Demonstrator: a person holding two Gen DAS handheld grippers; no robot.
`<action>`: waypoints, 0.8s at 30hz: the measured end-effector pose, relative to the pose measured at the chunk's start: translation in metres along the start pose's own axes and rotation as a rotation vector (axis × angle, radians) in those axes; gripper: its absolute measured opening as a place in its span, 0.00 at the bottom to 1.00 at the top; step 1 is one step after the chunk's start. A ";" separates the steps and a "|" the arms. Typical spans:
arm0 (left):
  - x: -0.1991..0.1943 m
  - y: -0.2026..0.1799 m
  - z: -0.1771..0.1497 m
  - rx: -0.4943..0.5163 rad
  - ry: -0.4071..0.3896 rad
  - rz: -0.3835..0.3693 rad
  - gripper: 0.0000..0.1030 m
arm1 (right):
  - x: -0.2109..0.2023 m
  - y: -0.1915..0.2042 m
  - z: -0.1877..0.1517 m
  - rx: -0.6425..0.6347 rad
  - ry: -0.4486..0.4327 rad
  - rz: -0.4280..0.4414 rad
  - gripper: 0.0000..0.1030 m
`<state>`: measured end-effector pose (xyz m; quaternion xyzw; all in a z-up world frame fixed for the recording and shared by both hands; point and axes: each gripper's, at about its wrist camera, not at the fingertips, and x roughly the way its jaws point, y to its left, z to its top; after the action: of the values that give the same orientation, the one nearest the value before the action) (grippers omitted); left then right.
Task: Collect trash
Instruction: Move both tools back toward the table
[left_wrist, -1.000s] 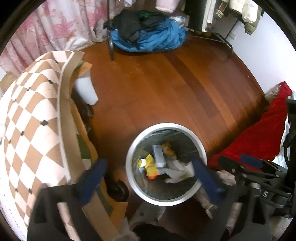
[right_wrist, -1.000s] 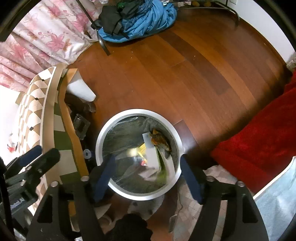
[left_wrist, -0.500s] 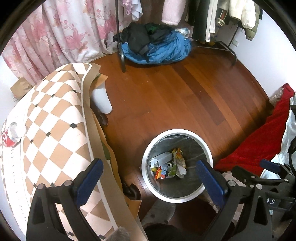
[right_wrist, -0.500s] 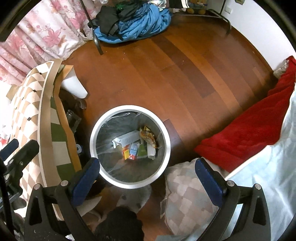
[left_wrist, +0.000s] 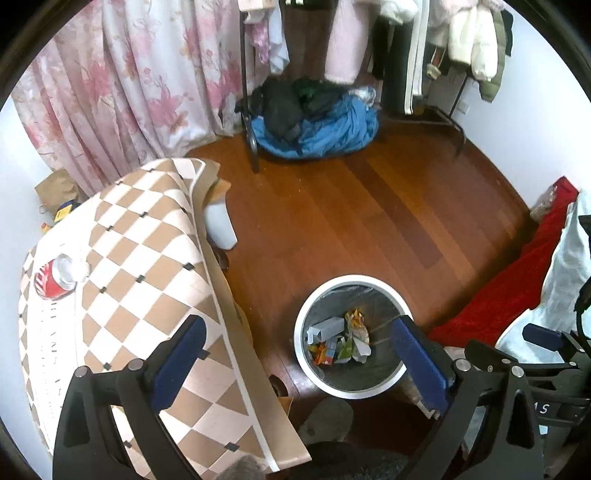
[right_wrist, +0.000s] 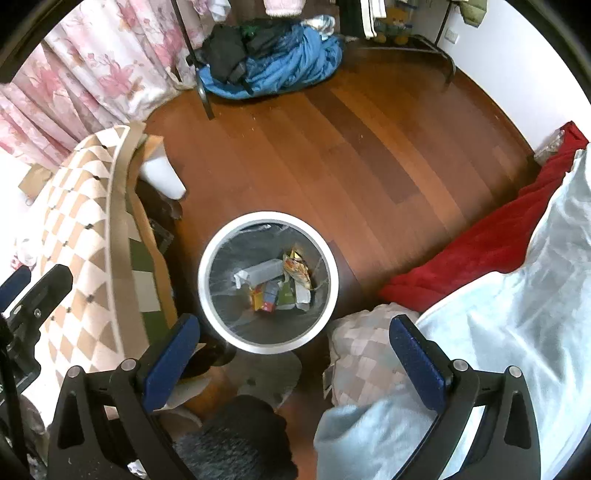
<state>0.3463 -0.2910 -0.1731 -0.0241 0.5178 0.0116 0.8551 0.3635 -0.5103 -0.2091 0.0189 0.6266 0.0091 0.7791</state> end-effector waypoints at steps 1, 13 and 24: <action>-0.006 0.001 0.001 -0.002 -0.012 -0.002 1.00 | -0.008 0.000 0.000 0.003 -0.012 0.005 1.00; -0.068 0.080 0.012 -0.107 -0.098 0.087 1.00 | -0.107 0.057 0.003 0.020 -0.186 0.088 1.00; -0.033 0.309 -0.051 -0.422 0.013 0.359 1.00 | -0.058 0.283 0.019 -0.224 -0.096 0.290 1.00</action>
<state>0.2718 0.0151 -0.1764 -0.1096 0.5053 0.2704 0.8121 0.3724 -0.2303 -0.1367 0.0226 0.5743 0.1901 0.7960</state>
